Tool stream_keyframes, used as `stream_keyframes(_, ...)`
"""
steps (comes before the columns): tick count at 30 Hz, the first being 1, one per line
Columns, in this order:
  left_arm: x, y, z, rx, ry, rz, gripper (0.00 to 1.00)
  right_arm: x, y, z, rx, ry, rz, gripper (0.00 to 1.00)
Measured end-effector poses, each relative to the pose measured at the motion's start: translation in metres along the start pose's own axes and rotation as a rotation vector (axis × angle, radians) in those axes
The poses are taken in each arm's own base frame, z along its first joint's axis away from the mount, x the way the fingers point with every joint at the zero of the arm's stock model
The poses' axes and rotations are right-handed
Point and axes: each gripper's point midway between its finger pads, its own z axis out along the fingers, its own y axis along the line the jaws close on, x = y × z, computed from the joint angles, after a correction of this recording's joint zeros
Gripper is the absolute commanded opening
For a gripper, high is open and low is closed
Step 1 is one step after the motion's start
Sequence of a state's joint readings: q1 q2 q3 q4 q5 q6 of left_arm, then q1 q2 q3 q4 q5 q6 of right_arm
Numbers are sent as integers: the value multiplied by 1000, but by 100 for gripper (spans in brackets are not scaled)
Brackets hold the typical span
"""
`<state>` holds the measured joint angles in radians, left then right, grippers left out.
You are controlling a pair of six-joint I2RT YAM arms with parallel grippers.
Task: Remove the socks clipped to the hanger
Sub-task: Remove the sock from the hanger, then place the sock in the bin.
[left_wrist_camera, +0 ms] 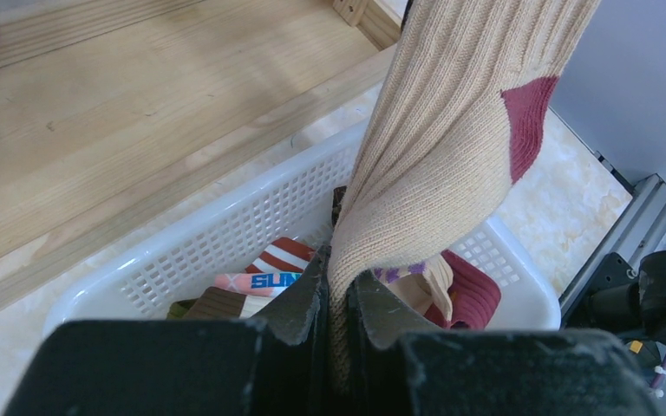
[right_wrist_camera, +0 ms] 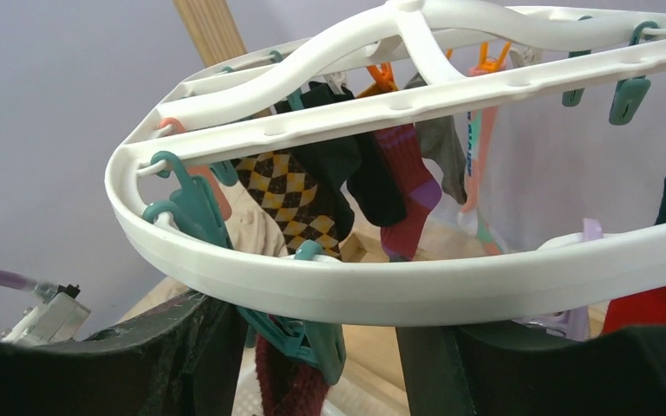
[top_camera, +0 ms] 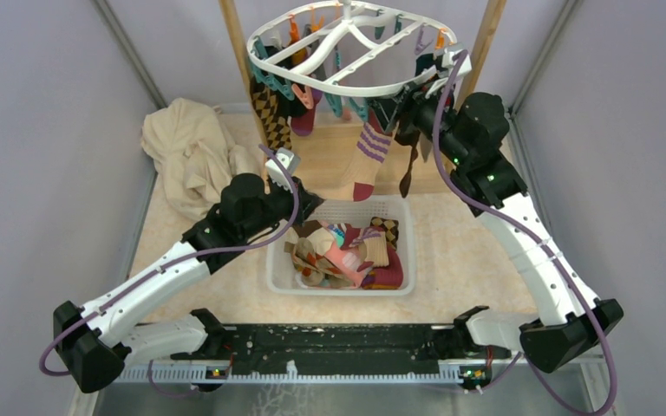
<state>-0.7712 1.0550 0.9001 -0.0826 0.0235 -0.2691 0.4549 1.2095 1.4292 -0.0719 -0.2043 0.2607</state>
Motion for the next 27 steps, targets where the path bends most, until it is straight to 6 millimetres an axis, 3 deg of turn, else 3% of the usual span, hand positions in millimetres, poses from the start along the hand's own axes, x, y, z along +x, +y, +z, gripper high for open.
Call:
stream_keyframes(12,0,-1,0,5,1,0,14,-7,-4,2,30,-35,-11,42)
stream_keyframes(16,0,-1,0,8,2,0,14,-13,-4,-3,38,-70,-20,16)
stream_keyframes(19,1,-1,0,8,3,0,14,-18,-4,-7,44,-96,-26,2)
stream_keyframes(27,2,-2,1,10,8,0,14,-24,-4,-7,44,-123,-31,0)
